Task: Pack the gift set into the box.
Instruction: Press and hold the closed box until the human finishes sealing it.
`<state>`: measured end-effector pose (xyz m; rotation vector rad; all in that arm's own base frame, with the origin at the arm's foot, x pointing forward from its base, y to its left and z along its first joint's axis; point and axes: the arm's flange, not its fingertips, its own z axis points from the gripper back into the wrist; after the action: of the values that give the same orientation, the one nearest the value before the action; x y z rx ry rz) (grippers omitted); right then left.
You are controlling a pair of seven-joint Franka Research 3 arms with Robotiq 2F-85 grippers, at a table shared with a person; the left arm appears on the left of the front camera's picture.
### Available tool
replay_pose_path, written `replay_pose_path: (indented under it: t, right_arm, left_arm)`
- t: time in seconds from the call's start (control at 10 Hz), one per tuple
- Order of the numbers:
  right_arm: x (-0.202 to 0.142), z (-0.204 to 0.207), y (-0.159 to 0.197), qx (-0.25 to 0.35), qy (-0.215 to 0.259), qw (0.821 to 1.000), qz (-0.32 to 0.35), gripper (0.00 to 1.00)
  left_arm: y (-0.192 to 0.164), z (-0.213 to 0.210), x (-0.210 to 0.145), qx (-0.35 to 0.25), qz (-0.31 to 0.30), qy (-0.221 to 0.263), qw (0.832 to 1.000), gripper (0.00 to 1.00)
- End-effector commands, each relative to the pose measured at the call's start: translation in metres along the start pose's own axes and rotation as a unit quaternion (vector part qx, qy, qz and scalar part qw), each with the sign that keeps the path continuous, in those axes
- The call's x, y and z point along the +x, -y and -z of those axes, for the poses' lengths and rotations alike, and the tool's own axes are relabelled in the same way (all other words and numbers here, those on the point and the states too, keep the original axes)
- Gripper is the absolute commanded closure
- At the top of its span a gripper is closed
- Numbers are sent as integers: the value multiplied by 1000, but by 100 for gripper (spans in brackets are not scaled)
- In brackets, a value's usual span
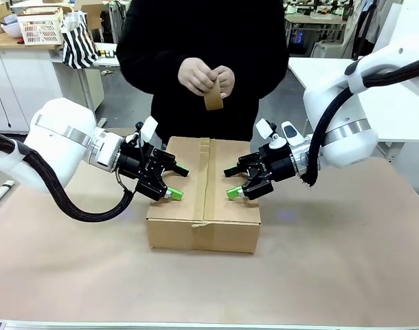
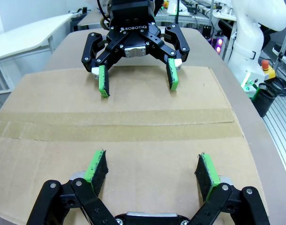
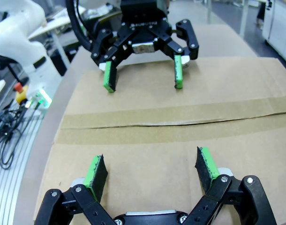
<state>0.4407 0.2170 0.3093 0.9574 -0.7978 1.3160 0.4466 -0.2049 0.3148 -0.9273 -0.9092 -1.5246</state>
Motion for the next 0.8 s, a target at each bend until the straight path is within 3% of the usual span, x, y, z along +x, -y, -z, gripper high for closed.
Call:
replay_pose_path:
  t: [0.0,0.7]
  right_arm:
    - [-4,2,1,0,-1,1000,5,0]
    - [-4,2,1,0,-1,1000,5,0]
  left_arm:
    - [2,-1,-3,-8,-6,-2,1000,0]
    - [2,-1,-3,-8,-6,-2,1000,0]
